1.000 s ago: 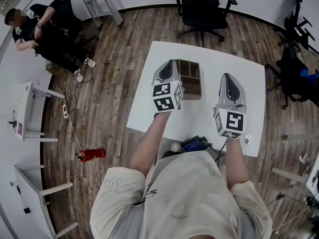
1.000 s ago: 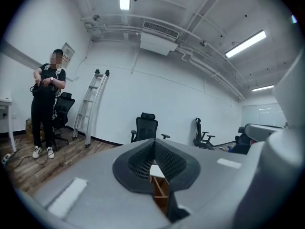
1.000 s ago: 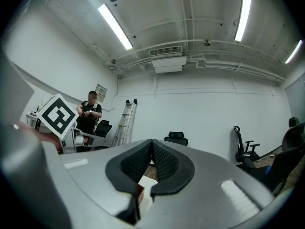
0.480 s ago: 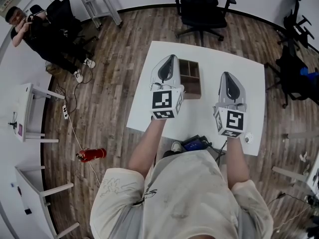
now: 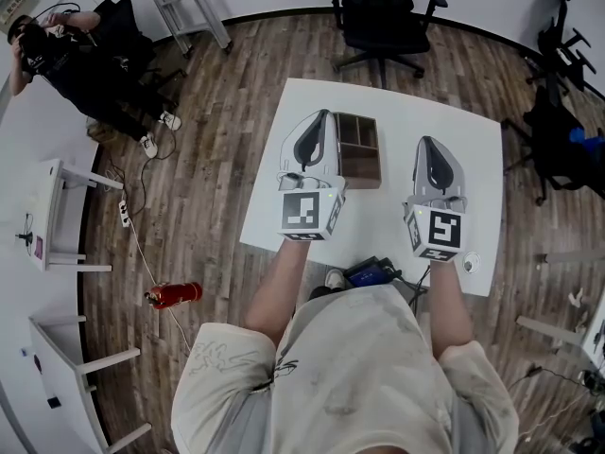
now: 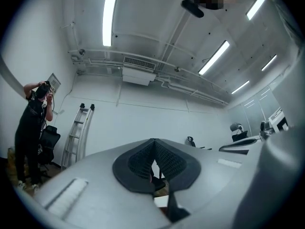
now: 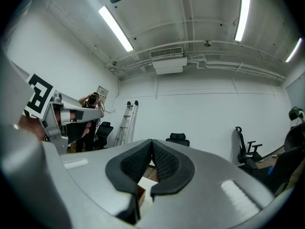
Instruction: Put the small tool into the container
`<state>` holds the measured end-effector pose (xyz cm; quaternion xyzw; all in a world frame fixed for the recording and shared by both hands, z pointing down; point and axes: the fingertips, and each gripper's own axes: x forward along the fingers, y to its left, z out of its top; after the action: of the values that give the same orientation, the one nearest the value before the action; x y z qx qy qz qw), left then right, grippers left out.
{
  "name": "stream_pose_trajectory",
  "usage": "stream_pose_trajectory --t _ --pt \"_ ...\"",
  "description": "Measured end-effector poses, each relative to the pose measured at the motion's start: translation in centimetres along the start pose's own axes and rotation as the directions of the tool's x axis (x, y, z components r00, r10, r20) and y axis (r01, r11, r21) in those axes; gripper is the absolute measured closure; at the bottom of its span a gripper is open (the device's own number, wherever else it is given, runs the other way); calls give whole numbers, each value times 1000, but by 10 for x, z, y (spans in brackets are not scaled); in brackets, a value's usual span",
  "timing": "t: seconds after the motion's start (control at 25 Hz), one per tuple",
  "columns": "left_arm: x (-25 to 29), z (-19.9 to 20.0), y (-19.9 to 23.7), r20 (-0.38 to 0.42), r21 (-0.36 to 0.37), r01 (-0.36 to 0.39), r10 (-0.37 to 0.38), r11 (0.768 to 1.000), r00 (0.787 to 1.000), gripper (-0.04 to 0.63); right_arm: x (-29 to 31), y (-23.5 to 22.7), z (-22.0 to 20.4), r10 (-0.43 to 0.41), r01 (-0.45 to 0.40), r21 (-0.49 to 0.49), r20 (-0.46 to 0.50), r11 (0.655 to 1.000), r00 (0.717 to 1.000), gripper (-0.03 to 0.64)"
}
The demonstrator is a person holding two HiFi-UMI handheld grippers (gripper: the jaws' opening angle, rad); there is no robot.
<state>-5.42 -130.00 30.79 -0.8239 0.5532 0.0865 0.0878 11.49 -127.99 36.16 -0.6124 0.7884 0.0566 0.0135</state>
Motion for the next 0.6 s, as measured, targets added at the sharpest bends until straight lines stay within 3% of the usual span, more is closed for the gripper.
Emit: stream_pose_trajectory --t 0.36,0.6 --pt "-12 -28 2 -2 -6 -17 17 1000 1000 577 8 3 -5 24 -24 -3 5 1000 1000 612" --pt "-33 -16 -1 15 0 -11 11 1000 1000 577 -6 16 -3 27 -27 -11 4 1000 1000 612"
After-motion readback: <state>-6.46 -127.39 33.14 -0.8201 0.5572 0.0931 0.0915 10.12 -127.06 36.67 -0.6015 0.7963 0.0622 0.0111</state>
